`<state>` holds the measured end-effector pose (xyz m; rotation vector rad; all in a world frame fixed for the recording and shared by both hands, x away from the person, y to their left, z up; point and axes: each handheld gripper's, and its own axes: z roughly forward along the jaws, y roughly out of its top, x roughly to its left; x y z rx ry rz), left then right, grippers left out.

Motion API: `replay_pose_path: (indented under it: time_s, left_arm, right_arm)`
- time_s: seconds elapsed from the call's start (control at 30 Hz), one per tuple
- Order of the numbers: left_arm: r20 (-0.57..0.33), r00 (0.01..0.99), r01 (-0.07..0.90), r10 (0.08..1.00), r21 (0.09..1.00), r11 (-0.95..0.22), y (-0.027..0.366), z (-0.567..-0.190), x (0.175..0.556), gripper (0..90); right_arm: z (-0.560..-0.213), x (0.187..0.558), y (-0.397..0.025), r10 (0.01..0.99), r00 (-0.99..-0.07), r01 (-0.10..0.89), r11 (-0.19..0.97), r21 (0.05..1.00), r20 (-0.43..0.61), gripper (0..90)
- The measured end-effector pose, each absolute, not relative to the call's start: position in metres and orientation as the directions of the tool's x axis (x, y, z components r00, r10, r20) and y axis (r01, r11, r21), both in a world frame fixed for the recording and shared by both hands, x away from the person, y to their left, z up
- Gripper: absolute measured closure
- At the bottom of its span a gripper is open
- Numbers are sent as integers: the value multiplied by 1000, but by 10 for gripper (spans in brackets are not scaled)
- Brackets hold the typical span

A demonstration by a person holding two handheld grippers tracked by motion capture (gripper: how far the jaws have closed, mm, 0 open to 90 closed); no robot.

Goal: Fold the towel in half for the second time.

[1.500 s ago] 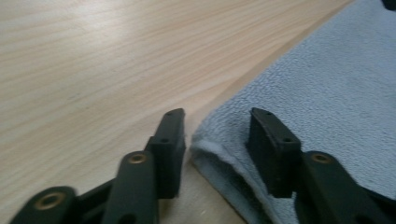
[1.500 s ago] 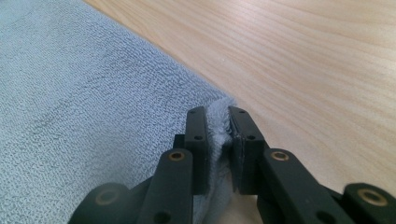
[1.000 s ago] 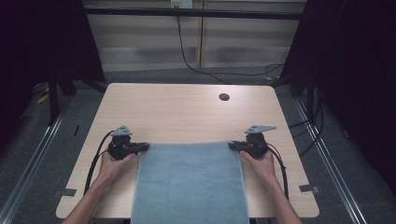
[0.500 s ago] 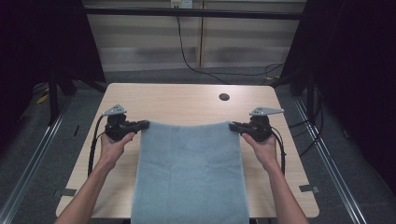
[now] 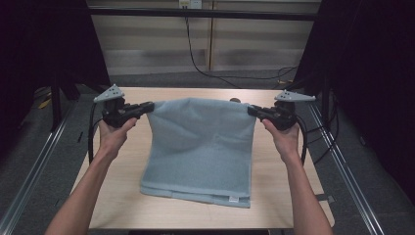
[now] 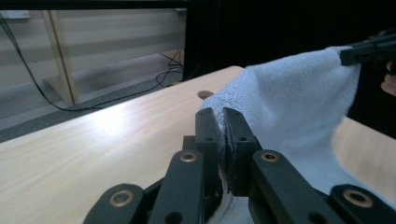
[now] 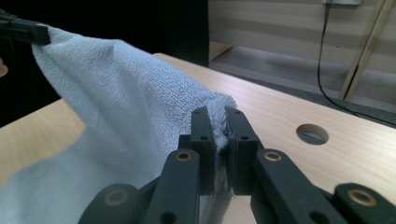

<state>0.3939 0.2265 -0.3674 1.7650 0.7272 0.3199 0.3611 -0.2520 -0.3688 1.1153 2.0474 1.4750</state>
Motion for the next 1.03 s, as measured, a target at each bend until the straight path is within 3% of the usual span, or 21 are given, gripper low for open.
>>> replay_pose_path:
  time_s: [0.2, 0.5, 0.6, 0.67, 1.03]
  left_arm:
    - [-153, 796, 312, 586, 933, -180, 242, -392, 356, 858]
    - [-201, 819, 380, 538, 892, -244, 257, -439, 295, 833]
    - [-231, 816, 391, 530, 896, -210, 266, -442, 285, 700]
    - [-241, 796, 393, 555, 903, -172, 273, -440, 286, 689]
    - [-254, 684, 471, 683, 869, -149, 287, -463, 300, 429]
  right_arm:
    - [-388, 317, -247, 739, -665, 374, 199, 906, 112, 837]
    - [-431, 246, -245, 691, -705, 438, 246, 865, 160, 804]
    - [-438, 230, -246, 685, -705, 455, 235, 859, 185, 686]
    - [-438, 223, -250, 705, -686, 448, 214, 868, 181, 604]
    - [-453, 226, -278, 775, -590, 488, 120, 865, 225, 514]
